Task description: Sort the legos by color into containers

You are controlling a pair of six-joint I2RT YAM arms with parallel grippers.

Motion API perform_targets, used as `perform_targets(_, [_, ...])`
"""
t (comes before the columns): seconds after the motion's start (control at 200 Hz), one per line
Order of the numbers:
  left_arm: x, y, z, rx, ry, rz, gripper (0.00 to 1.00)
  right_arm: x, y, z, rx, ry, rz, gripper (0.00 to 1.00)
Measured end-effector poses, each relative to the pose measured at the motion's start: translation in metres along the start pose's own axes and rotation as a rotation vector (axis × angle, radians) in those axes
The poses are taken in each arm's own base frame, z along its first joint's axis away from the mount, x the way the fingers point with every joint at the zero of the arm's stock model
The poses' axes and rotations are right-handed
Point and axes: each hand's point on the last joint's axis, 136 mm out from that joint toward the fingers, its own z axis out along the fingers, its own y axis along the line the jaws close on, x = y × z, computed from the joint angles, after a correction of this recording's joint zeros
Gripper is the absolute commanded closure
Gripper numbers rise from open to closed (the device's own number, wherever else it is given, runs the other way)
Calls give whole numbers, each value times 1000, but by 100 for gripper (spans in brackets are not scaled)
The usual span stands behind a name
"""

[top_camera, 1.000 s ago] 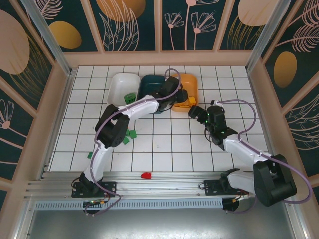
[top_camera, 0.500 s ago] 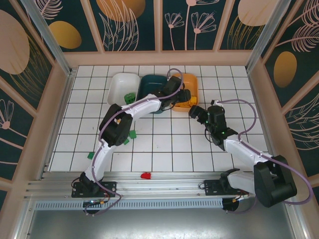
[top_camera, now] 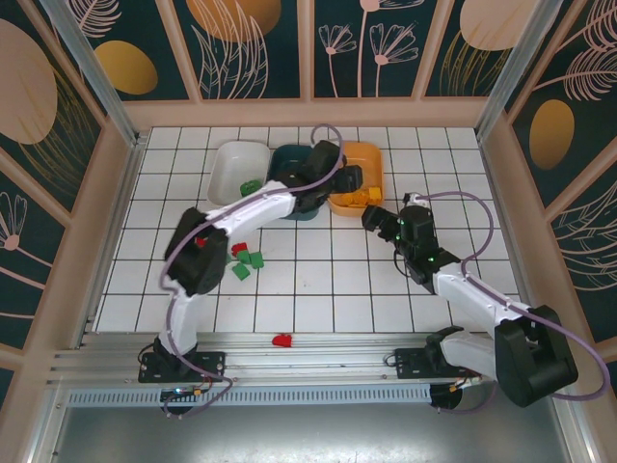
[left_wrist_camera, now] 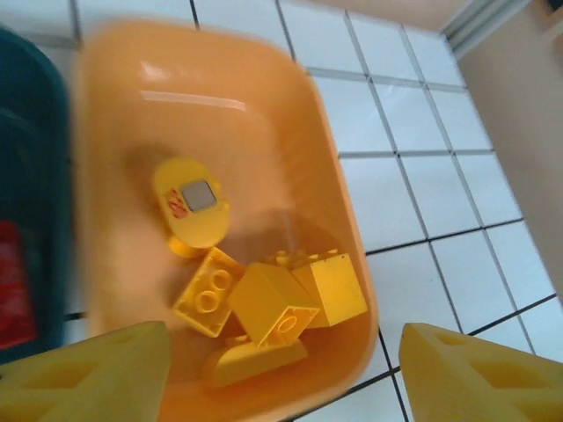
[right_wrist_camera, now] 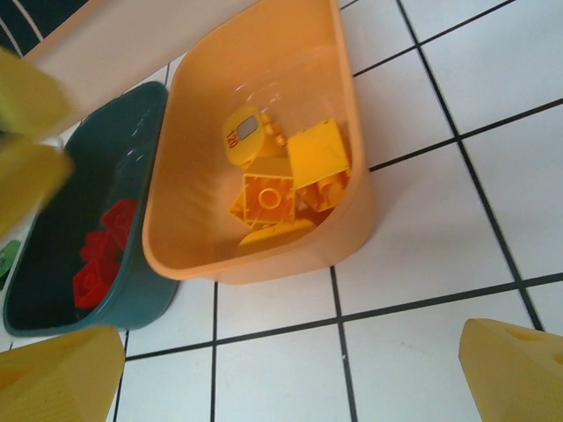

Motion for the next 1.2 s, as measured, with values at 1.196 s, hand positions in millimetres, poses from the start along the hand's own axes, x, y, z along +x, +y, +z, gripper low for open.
perform_targets(1.196, [112, 295, -129, -673, 173, -103, 30, 24, 40, 0, -79, 56, -113, 6])
